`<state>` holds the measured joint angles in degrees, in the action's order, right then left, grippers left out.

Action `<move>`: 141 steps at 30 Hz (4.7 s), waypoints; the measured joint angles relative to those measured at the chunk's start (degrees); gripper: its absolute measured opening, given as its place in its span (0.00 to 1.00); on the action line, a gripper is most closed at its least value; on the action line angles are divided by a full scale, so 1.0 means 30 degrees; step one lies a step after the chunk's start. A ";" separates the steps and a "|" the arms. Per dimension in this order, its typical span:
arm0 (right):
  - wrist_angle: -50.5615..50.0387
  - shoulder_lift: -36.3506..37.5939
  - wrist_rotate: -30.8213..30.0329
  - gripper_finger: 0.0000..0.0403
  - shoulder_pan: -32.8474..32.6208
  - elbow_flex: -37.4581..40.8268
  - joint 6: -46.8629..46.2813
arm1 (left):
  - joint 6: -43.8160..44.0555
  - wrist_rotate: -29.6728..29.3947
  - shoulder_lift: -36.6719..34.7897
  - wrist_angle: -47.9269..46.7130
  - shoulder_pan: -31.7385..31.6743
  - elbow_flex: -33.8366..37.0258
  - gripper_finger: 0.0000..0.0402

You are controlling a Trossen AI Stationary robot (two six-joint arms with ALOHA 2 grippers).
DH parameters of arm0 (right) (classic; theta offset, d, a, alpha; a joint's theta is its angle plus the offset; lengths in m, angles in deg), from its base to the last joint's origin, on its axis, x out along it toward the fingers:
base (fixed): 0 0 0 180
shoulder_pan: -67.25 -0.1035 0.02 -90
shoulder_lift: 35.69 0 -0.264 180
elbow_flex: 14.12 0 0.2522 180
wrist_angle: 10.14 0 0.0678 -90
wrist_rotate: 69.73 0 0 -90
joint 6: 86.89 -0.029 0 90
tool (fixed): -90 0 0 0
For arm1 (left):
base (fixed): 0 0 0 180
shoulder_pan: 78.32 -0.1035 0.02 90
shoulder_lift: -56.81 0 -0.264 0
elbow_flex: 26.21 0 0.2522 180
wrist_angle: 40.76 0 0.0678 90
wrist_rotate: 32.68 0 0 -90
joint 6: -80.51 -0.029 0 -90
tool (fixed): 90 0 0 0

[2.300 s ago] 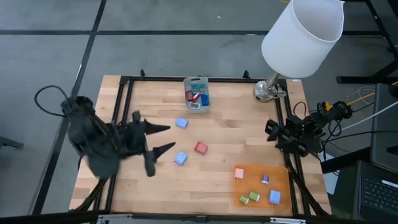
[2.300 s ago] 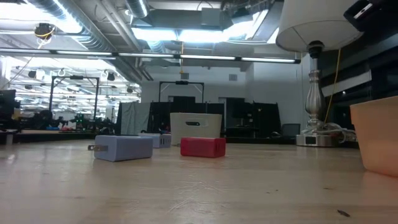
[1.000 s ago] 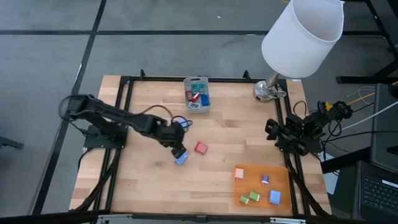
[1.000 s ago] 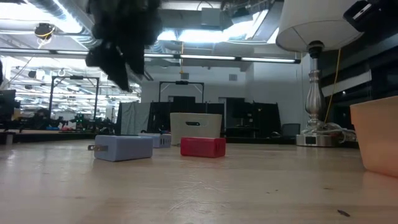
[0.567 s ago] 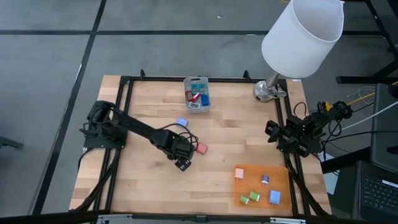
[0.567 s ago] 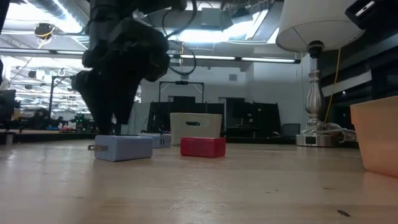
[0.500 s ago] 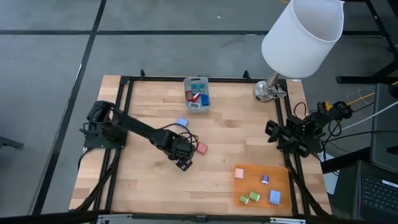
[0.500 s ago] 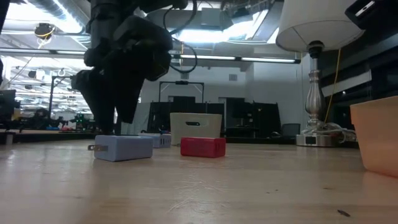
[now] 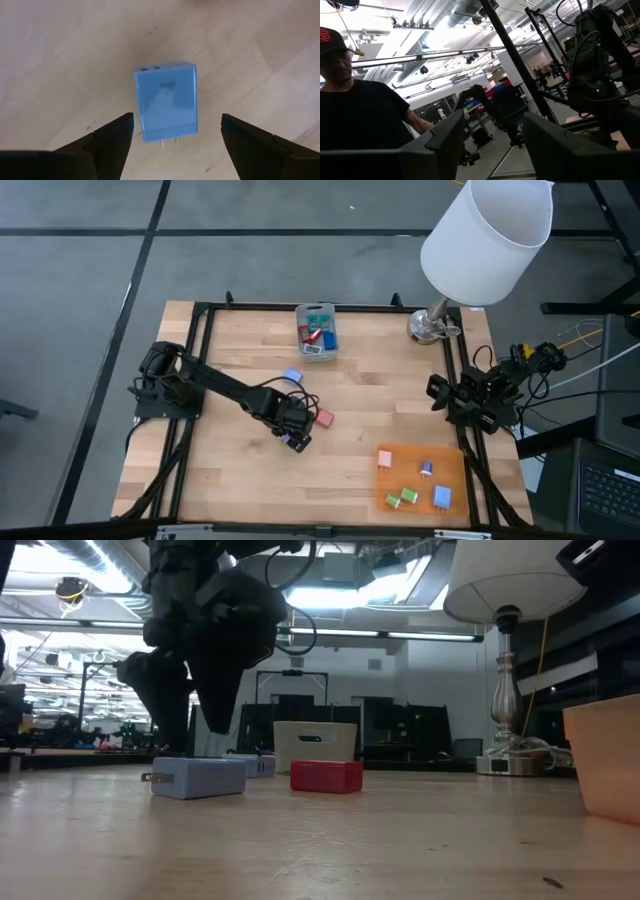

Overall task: Pick & Place Office items
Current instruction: Put the bottom light blue charger adapter into the orange bin, then put the red charger adapter into the orange bin

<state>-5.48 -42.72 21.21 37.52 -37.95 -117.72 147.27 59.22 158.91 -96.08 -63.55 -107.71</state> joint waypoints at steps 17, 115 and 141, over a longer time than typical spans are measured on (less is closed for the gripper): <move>-0.0010 -0.0005 0.0046 0.50 -0.0002 0.0000 -0.0007 | 0.1789 0.0179 0.2785 0.0479 -0.0153 -0.0107 0.70; 0.0076 -0.0005 0.0898 0.50 0.0005 0.0007 -0.0007 | -2.5486 0.1292 0.8590 -0.6878 -0.1621 -1.6983 0.84; 0.0136 -0.0005 -0.0537 0.50 0.0012 0.0007 0.0113 | -2.8513 -0.0129 0.8633 -0.6219 -0.3468 -1.3471 0.84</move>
<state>-5.07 -42.74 19.60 37.55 -37.93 -117.39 61.73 58.83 184.81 -114.74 -73.95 -148.13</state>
